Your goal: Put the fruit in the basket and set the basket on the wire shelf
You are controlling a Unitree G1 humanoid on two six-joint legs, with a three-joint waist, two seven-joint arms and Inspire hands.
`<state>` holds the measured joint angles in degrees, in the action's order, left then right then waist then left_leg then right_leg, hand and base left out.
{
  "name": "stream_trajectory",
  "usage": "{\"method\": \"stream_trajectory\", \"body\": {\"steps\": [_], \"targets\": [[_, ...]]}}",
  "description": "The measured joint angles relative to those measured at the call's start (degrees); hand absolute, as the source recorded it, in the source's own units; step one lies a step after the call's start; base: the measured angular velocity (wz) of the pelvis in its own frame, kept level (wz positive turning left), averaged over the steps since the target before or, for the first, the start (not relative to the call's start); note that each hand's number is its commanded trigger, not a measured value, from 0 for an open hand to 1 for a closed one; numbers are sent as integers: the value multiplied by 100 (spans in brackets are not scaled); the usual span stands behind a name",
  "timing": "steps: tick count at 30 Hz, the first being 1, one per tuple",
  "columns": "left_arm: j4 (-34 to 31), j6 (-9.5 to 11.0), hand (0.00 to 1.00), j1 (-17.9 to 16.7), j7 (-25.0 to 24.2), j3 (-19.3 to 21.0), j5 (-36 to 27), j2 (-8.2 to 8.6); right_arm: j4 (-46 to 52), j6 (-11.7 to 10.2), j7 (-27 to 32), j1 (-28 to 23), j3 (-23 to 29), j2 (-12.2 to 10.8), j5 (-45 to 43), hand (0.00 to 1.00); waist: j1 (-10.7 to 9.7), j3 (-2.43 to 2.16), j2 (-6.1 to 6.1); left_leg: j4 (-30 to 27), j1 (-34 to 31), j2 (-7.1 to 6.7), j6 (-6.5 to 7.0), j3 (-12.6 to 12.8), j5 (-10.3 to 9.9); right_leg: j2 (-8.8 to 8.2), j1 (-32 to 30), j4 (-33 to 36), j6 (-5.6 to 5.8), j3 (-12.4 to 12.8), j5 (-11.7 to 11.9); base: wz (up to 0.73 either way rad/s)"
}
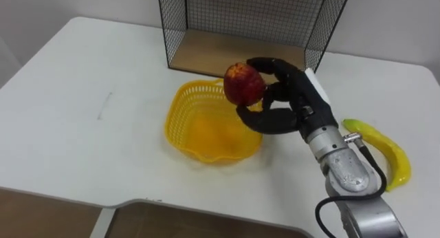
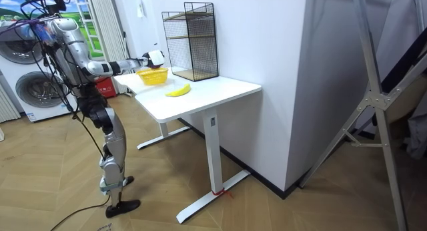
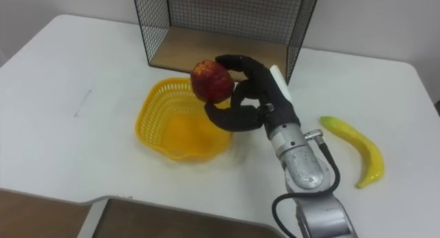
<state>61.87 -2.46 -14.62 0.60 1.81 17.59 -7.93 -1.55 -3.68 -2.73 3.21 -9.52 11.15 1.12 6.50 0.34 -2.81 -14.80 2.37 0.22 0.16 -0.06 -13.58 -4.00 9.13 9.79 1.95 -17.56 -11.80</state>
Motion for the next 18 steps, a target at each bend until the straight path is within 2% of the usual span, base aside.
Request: {"method": "stream_trajectory", "body": {"steps": [6, 7, 8, 9, 10, 11, 18], "targets": [[0, 0, 0, 3, -13, 1, 2, -11, 0, 0, 1, 0, -57, 1, 5, 0, 9, 0, 0, 23, 2, 0, 0, 0, 0, 2, 6, 1, 0, 18, 0, 0], [-1, 0, 0, 1, -13, -6, 2, -12, -1, 0, 2, -1, -57, 1, 15, 0, 0, 15, 22, 28, -2, 0, 0, -3, 0, 2, 7, 0, 0, 8, 0, 0], [-2, -1, 0, 3, -13, -20, 2, -16, -1, 0, 4, -1, -57, 1, 14, 0, 3, 1, 1, 28, -7, 0, 0, -5, 0, 2, 5, 0, 0, 8, 0, 0], [-4, -2, 0, 15, -12, -28, 3, -18, -1, 0, 3, -1, -58, 1, 18, 0, -2, 19, 30, 27, -9, 0, 0, -5, 0, 2, 4, -1, 0, 10, 0, 0], [-3, -2, 0, 6, -11, -53, 3, -26, -3, 0, 5, -1, -58, 1, 32, 0, -1, 8, 13, 26, -10, 0, 0, -4, 0, 3, 4, 0, 0, 6, 0, 0], [-3, -2, 0, 7, -8, -88, 3, -40, -4, 0, 6, -1, -58, 1, 41, 0, 2, 19, 30, 27, -13, 0, 0, -7, 0, 3, 3, -1, 0, 3, 0, 0], [-4, -2, 0, -3, -3, -98, 6, -45, -5, 0, 15, -1, -55, 1, 51, 0, -23, 3, 8, 27, -23, -4, 0, -19, 0, 4, 1, -1, 0, 2, 0, 0]]}}
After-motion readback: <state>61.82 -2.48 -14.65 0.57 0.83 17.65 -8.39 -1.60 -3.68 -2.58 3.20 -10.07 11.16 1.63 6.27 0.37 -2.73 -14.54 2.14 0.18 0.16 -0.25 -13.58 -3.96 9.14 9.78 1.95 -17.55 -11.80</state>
